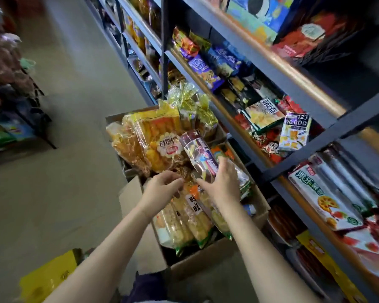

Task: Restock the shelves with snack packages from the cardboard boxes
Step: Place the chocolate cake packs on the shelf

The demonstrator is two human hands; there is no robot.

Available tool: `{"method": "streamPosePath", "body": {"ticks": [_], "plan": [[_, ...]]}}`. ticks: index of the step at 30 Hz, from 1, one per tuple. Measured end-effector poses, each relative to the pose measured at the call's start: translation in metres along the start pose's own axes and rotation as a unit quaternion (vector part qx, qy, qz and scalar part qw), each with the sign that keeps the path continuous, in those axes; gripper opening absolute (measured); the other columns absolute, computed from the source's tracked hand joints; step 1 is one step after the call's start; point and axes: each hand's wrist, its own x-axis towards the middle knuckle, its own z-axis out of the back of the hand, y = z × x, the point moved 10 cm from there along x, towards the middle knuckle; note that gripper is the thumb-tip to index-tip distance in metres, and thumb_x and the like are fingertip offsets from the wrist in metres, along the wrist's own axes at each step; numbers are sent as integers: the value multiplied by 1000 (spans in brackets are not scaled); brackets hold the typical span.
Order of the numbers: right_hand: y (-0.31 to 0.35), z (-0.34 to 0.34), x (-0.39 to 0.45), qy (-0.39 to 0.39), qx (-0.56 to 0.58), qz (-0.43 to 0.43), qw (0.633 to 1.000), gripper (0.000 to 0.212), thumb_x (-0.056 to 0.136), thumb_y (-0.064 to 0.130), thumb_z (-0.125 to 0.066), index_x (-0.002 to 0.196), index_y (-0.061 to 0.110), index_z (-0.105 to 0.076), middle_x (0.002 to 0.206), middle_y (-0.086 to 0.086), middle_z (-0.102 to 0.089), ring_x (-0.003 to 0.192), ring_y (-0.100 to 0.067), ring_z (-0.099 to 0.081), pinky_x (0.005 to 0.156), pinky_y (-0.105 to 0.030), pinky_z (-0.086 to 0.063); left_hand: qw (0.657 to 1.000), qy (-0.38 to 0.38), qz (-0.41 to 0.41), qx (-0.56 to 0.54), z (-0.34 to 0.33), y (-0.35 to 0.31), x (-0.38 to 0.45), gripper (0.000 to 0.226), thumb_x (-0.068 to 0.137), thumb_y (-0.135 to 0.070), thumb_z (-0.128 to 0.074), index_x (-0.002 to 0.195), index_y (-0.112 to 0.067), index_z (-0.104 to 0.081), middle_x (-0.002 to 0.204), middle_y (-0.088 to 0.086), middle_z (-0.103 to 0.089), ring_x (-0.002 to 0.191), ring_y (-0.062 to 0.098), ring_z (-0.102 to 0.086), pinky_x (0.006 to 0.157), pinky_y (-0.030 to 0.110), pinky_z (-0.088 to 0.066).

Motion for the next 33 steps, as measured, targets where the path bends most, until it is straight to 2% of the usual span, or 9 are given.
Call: {"method": "streamPosePath", "body": {"ticks": [5,10,12,16,20,25,28,30,33], "plan": [[-5,-26,23,-26,-65,-38,997,80,84,39,-74,146,16,-31,139,-11,-48,125,-30,-46,89,-41,-52,997,28,-22,74,17,-11,35,12,98,-29,-62,100,-22,-72,97,-2,-73,85,13,-67,77,29,-58],[-19,18,16,-69,64,-75,993,80,80,37,-78,145,13,-39,136,-8,-50,126,-25,-47,95,-35,-46,971,25,-162,172,7,-52,41,26,92,-27,-70,117,-20,-66,117,-4,-60,112,15,-56,101,38,-50],[-16,49,2,-83,81,-51,992,79,80,33,-81,145,13,-40,135,-5,-47,128,-22,-43,96,-30,-42,933,-4,-269,241,-2,-86,31,52,87,-29,-74,134,-20,-56,139,2,-49,132,20,-41,113,34,-35],[-4,110,-39,-67,34,30,997,73,77,21,-82,140,22,-45,131,2,-42,124,-17,-36,94,-34,-46,788,-7,-459,411,-49,-142,-2,89,79,-49,-77,154,-29,-35,165,3,-26,155,31,-11,125,57,-6],[-12,139,-83,-21,-45,61,997,75,81,26,-78,145,27,-40,138,7,-41,126,-15,-35,100,-36,-42,715,90,-518,461,-109,-158,-36,88,74,-68,-70,147,-28,-43,142,0,-57,138,28,-48,117,60,-27],[-60,199,-165,-191,-40,10,981,76,83,31,-78,148,29,-39,148,0,-38,140,-22,-32,116,-49,-32,848,122,-379,350,-142,-141,-71,77,63,-71,-74,124,-26,-58,108,-4,-69,95,20,-66,80,38,-54],[-100,244,-236,-369,65,-36,927,61,92,23,-67,147,17,-41,146,-4,-41,140,-16,-35,118,-24,-27,968,160,-180,67,-150,-112,-85,53,67,-51,-87,107,-22,-67,101,2,-76,91,20,-72,82,40,-60],[-147,247,-276,-393,156,-100,901,52,95,23,-63,143,16,-43,140,-1,-45,132,-9,-40,105,-2,-25,958,255,-42,-125,-186,-98,-116,48,80,-37,-83,117,-11,-69,111,16,-75,103,33,-73,89,47,-61],[-212,223,-323,-328,387,-185,842,42,99,29,-60,138,21,-47,128,6,-57,118,-8,-55,82,2,-37,911,344,50,-224,-235,-103,-178,58,84,-42,-74,132,-11,-63,123,17,-71,111,35,-70,92,53,-58]]}}
